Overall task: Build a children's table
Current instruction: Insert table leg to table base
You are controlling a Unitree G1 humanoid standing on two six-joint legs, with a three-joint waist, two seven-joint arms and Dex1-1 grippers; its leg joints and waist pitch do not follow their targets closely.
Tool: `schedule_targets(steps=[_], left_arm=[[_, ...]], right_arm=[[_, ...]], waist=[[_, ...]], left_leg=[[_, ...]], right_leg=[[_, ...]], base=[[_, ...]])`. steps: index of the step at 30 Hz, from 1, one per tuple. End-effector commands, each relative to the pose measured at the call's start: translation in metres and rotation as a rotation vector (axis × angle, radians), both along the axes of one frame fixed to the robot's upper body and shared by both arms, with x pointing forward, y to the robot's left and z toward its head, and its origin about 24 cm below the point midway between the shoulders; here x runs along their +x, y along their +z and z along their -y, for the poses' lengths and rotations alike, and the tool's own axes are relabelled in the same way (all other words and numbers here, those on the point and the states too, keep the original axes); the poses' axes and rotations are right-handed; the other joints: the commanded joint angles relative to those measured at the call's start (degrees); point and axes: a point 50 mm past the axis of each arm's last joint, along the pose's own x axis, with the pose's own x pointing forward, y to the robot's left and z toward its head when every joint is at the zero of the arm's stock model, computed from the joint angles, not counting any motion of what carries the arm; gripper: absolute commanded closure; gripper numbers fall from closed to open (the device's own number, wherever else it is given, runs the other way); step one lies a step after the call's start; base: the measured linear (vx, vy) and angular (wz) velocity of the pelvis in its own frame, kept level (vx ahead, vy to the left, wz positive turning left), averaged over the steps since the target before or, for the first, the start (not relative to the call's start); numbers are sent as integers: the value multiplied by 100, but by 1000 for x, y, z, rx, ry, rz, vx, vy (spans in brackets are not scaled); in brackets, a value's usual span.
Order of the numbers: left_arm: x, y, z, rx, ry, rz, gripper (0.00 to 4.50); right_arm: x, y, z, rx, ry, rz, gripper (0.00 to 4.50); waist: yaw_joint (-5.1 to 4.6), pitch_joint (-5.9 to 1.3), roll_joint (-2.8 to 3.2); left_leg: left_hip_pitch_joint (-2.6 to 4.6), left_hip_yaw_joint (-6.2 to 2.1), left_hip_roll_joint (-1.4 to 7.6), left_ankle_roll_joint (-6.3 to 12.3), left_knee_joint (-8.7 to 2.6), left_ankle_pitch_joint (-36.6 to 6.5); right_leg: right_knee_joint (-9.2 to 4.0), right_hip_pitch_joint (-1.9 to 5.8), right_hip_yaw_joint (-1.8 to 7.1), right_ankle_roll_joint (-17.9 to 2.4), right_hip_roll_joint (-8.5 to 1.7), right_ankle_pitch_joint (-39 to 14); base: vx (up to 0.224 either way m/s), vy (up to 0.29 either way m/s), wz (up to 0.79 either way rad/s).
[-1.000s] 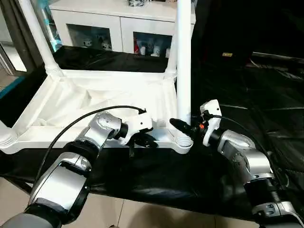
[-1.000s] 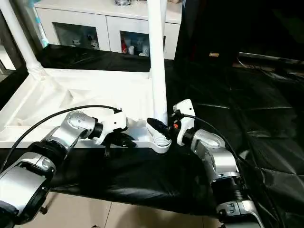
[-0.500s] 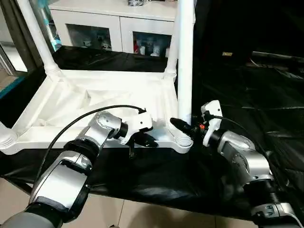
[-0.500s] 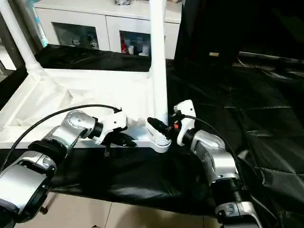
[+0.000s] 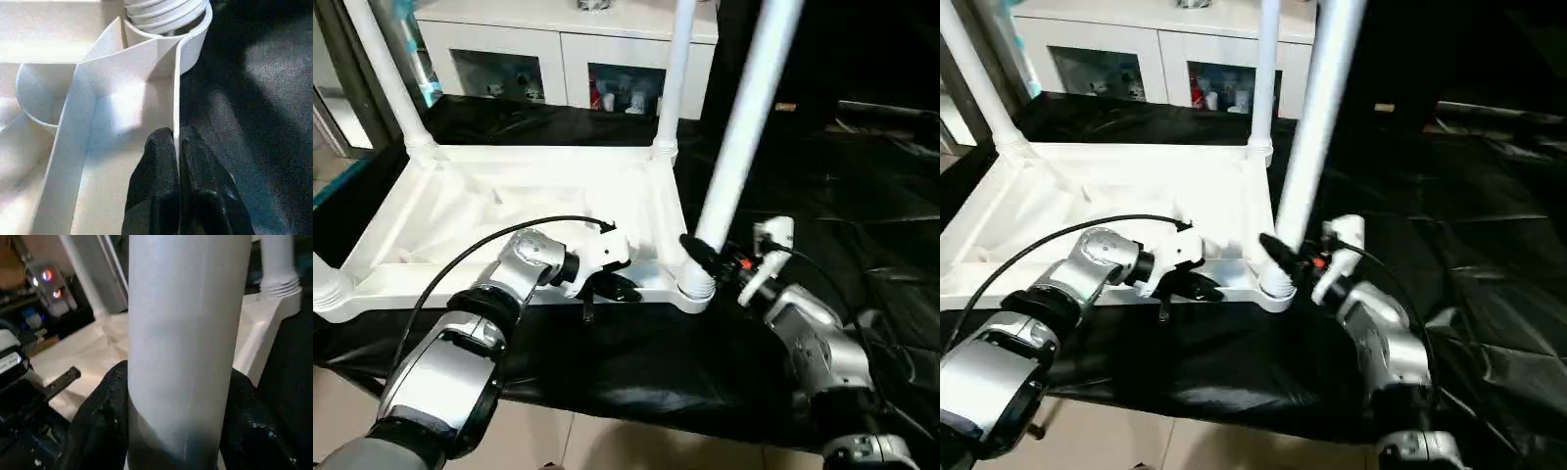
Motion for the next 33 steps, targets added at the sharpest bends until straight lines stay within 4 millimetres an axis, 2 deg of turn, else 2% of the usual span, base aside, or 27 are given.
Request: schedule_targets(steps=[1, 2, 4, 5, 6, 8, 9, 13, 14, 22, 29, 31, 32, 33], left_arm=[[5, 7, -2, -74, 56, 23, 450], [6, 8, -3, -73, 61, 27, 450], [7, 9, -4, -71, 68, 35, 450], [7, 10, -4, -70, 69, 37, 450], [8, 11, -4, -69, 76, 43, 450], [9, 12, -5, -67, 79, 47, 450], [10, 12, -5, -63, 84, 53, 450], [11, 14, -6, -56, 91, 62, 450], [12, 14, -6, -56, 91, 63, 450], [12, 14, -6, -56, 98, 69, 450], [13, 14, -5, -52, 97, 74, 450], [13, 14, -5, -50, 93, 75, 450], [12, 14, -5, -42, 83, 77, 450], [12, 14, -5, -39, 79, 77, 450]], right_arm=[[-10, -22, 9, -13, -50, -83, 262], [-14, -28, 8, -7, -62, -88, 262], [-18, -34, 8, -3, -88, -94, 262], [-19, -35, 8, -2, -93, -95, 262], [-22, -40, 7, 2, -114, -100, 262], [-23, -42, 7, 1, -122, -102, 262], [-26, -45, 7, -5, -132, -98, 262], [-32, -47, 8, -34, -131, -82, 262], [-33, -47, 10, -44, -131, -76, 262], [-39, -46, 21, -73, -150, -47, 262], [-41, -46, 26, -95, -162, -43, 262], [-40, -46, 24, -135, -126, -46, 262], [-39, -45, 21, -201, -54, -47, 262], [-39, -45, 20, -223, -26, -46, 262]], waist=[[46, -331, 26], [53, -335, 34], [57, -330, 99], [53, -333, 85], [59, -333, 141], [53, -328, 132], [56, -332, 165], [55, -328, 172], [58, -326, 192], [54, -312, 184], [62, -306, 194], [70, -307, 189], [71, -304, 183], [66, -304, 162]], left_leg=[[3, -224, 489, 437, -429, -918], [6, -229, 488, 431, -430, -923], [10, -231, 499, 411, -438, -993], [6, -242, 499, 393, -445, -1012], [7, -242, 496, 387, -443, -1036], [6, -244, 498, 395, -452, -1084], [9, -250, 501, 396, -451, -1096], [8, -247, 499, 413, -458, -1151], [11, -249, 500, 412, -458, -1171], [12, -254, 496, 434, -467, -1251], [15, -252, 509, 454, -480, -1249], [10, -252, 505, 457, -476, -1240], [8, -254, 500, 450, -478, -1218], [5, -247, 495, 455, -476, -1191]], right_leg=[[-506, 299, 428, -1134, -763, -1379], [-503, 304, 428, -1122, -765, -1427], [-528, 288, 427, -1109, -770, -1464], [-508, 300, 427, -1137, -765, -1417], [-512, 293, 427, -1155, -766, -1389], [-518, 303, 423, -1154, -759, -1397], [-513, 302, 426, -1165, -764, -1382], [-523, 302, 425, -1147, -763, -1426], [-529, 297, 425, -1143, -768, -1475], [-571, 294, 430, -1046, -773, -1764], [-562, 278, 432, -1060, -763, -1697], [-568, 281, 434, -1049, -772, -1712], [-568, 288, 427, -1025, -760, -1731], [-566, 290, 426, -1009, -750, -1717]], base=[[0, 0, 0], [0, 0, 0], [0, 0, 0], [0, 0, 0], [0, 0, 0], [0, 0, 0], [0, 0, 0], [0, 0, 0], [0, 0, 0], [0, 0, 0], [0, 0, 0], [0, 0, 0], [0, 0, 0], [0, 0, 0]])
